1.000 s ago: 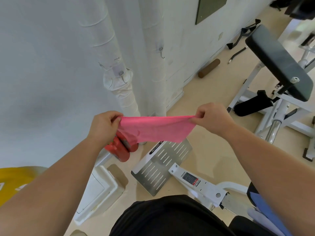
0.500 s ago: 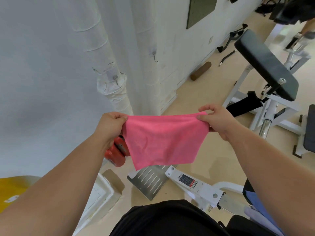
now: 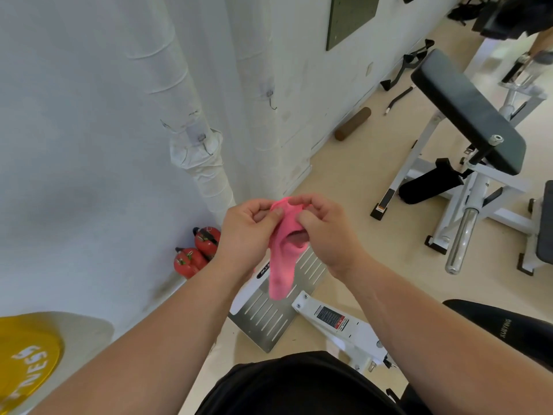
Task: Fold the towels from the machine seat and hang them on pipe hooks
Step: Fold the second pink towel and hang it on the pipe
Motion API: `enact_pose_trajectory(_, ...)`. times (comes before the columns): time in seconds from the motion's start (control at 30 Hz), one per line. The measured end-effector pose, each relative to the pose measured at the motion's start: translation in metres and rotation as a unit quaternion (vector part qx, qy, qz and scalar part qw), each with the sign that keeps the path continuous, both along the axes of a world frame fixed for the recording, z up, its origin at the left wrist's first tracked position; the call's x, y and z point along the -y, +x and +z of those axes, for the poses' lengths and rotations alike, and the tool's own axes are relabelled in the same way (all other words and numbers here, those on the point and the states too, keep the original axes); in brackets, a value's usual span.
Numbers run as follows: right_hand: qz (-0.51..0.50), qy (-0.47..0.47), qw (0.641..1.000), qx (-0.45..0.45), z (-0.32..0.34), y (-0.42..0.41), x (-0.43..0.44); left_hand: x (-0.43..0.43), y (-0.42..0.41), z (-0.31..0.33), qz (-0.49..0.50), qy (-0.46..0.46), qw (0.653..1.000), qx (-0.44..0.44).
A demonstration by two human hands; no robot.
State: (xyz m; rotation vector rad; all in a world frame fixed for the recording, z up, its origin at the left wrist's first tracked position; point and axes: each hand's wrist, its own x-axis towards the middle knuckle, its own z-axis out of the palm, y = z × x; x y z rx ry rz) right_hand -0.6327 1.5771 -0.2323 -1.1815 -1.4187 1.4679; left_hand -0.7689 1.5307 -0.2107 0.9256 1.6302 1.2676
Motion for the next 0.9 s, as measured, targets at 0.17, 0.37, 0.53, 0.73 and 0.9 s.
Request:
enact_pose_trajectory(0.17, 0.062, 0.033, 0.997, 0.031, -0.004, 0.007, 0.0, -0.001, -0.009, -0.005, -0.001, 0.007, 0.998, -0.056)
enact_pose_trajectory(0.37, 0.041, 0.167, 0.971, 0.164, -0.008, 0.009, -0.01, 0.004, -0.007, -0.009, -0.025, 0.016, 0.999, -0.045)
enact_pose_trajectory(0.53, 0.011, 0.253, 0.942, 0.221, -0.01, 0.008, -0.017, 0.008, -0.009, -0.007, -0.079, 0.027, 0.997, -0.002)
enact_pose_trajectory(0.73, 0.123, 0.238, 0.907, 0.325, -0.022, 0.024, -0.035, -0.001, -0.021, -0.011, -0.05, 0.018, 0.998, -0.017)
enact_pose_trajectory(0.9, 0.219, 0.28, 0.849, 0.391, -0.023, 0.045, -0.054, -0.007, -0.058, -0.023, -0.065, -0.006, 0.988, -0.142)
